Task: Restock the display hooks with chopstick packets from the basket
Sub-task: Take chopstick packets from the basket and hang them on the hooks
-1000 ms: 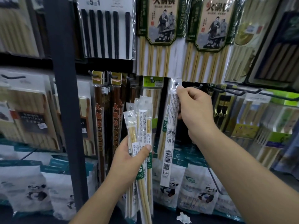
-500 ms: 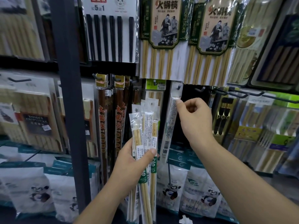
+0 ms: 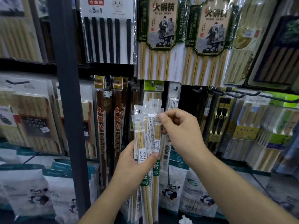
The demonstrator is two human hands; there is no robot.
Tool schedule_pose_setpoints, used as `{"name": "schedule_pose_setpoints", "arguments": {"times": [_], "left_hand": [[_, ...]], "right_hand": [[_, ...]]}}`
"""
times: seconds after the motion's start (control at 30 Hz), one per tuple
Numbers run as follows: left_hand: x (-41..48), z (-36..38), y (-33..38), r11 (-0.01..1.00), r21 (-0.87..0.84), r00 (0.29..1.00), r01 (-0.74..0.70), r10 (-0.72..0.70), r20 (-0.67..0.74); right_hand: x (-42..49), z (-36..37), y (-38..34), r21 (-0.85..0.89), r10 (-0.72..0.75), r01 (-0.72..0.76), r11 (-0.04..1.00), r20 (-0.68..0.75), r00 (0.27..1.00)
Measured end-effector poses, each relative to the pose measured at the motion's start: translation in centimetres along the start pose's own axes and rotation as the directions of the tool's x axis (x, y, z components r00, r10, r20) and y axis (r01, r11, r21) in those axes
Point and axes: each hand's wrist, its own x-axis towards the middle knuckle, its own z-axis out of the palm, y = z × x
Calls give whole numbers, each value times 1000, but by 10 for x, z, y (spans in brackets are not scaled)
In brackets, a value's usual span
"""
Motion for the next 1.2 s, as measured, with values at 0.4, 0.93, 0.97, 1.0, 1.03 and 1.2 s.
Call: {"name": "schedule_pose_setpoints", "arguments": {"times": [0.4,0.93,0.97,1.0,1.03,1.2], "left_hand": [[0,-5,-1,973,-202,987,111,-133,-96],[0,1,0,972,-215,994,93,-103,-36],[0,1,0,973,-210,994,91,-100,-36],[0,1,0,974,-208,994,90,-99,-36],[0,0,0,974,-209,994,90,-100,-37],[-1,-1,-2,976,-195,993,98,-109,-45]], "right_hand": [[28,-17,-18,105,5,15,994,-183,983],[54,-15,-23,79,21,1,997,-272,962],[54,-15,-21,59,21,-5,998,-277,961],[54,-15,-19,25,13,-6,1000,-284,959],[54,-15,-16,-14,-1,-4,1000,-291,957],[48,-17,-4,-103,-16,-17,995,-312,950]]}}
